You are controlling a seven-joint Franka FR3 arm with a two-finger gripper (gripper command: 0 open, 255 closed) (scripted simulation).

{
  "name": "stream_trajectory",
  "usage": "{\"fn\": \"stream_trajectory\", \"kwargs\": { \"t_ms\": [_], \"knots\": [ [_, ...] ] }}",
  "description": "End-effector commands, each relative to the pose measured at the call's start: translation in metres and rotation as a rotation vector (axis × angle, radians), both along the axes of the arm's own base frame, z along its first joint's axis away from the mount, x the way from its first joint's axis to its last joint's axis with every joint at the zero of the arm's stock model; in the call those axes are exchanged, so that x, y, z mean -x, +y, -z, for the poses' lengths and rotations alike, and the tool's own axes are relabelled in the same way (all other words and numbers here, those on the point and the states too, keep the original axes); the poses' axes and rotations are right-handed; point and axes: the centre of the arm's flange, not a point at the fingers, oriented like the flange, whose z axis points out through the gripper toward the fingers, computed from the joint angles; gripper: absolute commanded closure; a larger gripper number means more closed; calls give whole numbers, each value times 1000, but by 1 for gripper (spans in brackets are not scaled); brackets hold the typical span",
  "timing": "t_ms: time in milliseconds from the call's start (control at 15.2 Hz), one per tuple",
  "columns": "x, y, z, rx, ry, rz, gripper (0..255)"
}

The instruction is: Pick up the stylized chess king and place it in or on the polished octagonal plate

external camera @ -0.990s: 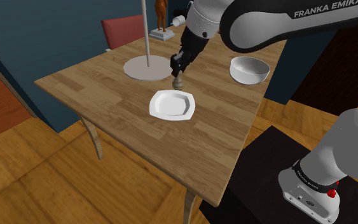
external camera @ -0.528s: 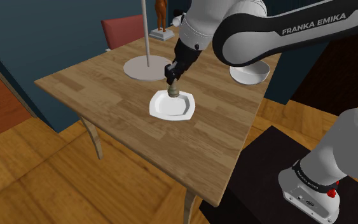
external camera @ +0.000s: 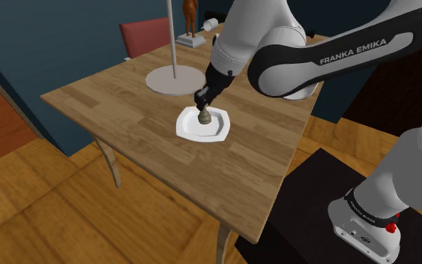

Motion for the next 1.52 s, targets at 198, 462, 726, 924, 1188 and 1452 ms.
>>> {"fn": "stream_trajectory", "kwargs": {
  "t_ms": [198,462,726,924,1188,1452],
  "knots": [
    [0,1,19,0,0,0,255],
    [0,1,19,0,0,0,255],
    [0,1,19,0,0,0,0],
    [0,1,19,0,0,0,0],
    [15,-3,-17,0,0,0,0],
    [19,-4,-27,0,0,0,0]
  ]
}}
